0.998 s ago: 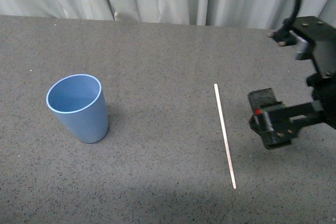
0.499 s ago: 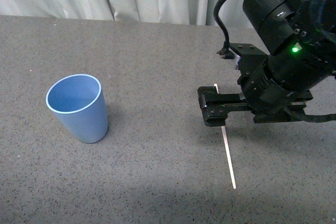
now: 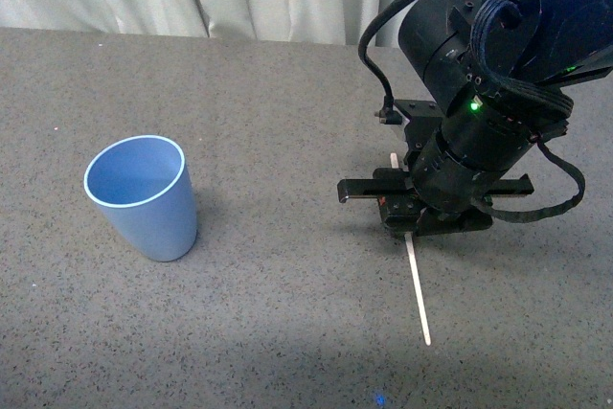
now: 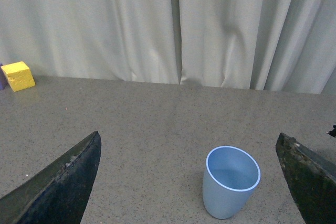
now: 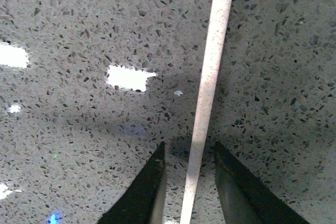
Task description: Transfer chopsticks to blue cup
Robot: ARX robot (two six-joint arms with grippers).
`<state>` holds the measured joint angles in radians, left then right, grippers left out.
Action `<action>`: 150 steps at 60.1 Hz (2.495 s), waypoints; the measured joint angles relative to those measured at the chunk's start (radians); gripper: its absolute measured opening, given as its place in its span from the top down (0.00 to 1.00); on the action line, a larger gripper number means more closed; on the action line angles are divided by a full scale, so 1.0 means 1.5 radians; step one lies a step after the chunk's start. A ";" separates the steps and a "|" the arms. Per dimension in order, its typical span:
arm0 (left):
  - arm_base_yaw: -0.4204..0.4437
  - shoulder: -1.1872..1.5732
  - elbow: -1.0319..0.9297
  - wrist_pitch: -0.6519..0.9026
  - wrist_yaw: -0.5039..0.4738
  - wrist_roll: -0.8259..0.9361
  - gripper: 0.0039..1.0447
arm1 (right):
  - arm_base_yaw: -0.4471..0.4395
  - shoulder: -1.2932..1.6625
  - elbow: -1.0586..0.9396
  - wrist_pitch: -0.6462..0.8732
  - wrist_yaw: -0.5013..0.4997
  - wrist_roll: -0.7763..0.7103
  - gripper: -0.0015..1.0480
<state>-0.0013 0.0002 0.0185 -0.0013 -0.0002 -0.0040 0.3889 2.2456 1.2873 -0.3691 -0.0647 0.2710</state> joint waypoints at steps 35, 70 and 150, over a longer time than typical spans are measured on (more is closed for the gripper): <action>0.000 0.000 0.000 0.000 0.000 0.000 0.06 | 0.007 -0.170 -0.114 0.213 -0.005 0.012 0.99; 0.000 0.000 0.000 0.000 0.000 0.000 0.06 | 0.160 -0.192 -0.197 0.873 -0.141 -0.080 0.99; 0.000 0.000 0.000 0.000 0.000 0.000 0.06 | 0.214 -0.017 -0.147 0.892 -0.209 -0.036 0.41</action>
<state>-0.0013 0.0002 0.0185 -0.0013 -0.0002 -0.0040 0.7105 2.2200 1.0668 0.9695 -0.3775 0.2169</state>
